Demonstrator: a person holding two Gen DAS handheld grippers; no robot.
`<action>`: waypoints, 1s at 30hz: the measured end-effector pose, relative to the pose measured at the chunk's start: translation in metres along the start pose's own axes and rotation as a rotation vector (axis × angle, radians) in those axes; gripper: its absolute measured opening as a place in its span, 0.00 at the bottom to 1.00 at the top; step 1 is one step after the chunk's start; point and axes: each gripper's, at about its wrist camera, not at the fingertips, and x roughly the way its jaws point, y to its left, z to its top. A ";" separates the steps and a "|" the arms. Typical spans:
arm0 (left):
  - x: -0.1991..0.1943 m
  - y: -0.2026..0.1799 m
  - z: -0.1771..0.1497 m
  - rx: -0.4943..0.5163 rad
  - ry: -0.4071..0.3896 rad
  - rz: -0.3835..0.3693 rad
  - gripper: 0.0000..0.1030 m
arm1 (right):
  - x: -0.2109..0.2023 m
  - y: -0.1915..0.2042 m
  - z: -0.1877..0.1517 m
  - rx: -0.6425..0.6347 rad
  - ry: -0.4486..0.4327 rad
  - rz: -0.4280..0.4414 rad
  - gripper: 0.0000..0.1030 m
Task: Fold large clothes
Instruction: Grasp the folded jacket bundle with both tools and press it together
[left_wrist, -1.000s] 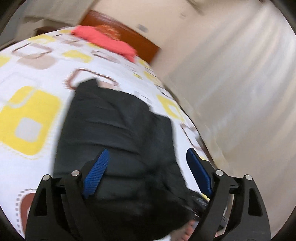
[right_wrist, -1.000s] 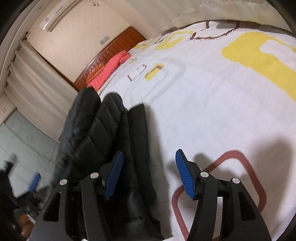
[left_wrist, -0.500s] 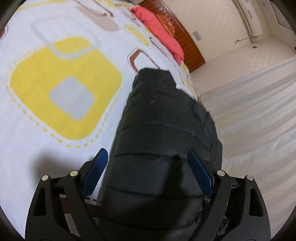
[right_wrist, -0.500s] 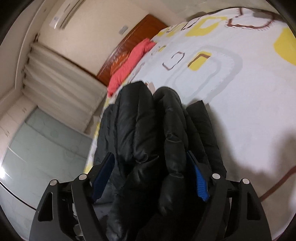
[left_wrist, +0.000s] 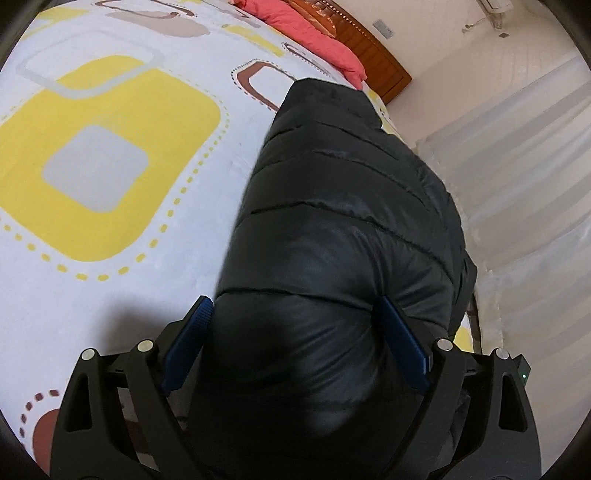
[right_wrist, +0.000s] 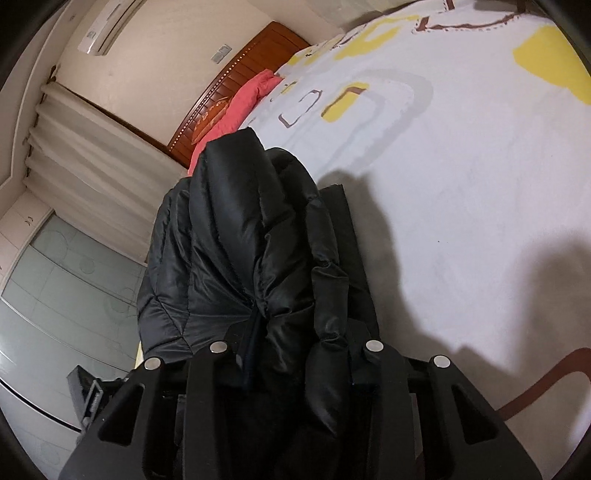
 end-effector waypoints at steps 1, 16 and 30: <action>-0.001 0.001 0.000 -0.005 0.001 -0.009 0.87 | -0.002 0.002 -0.001 -0.001 0.004 -0.001 0.32; -0.067 0.019 -0.026 -0.041 -0.054 -0.134 0.92 | -0.090 0.045 -0.040 -0.023 -0.011 0.093 0.77; -0.025 0.020 -0.047 0.018 0.010 -0.017 0.91 | -0.050 -0.012 -0.066 0.043 0.104 0.026 0.33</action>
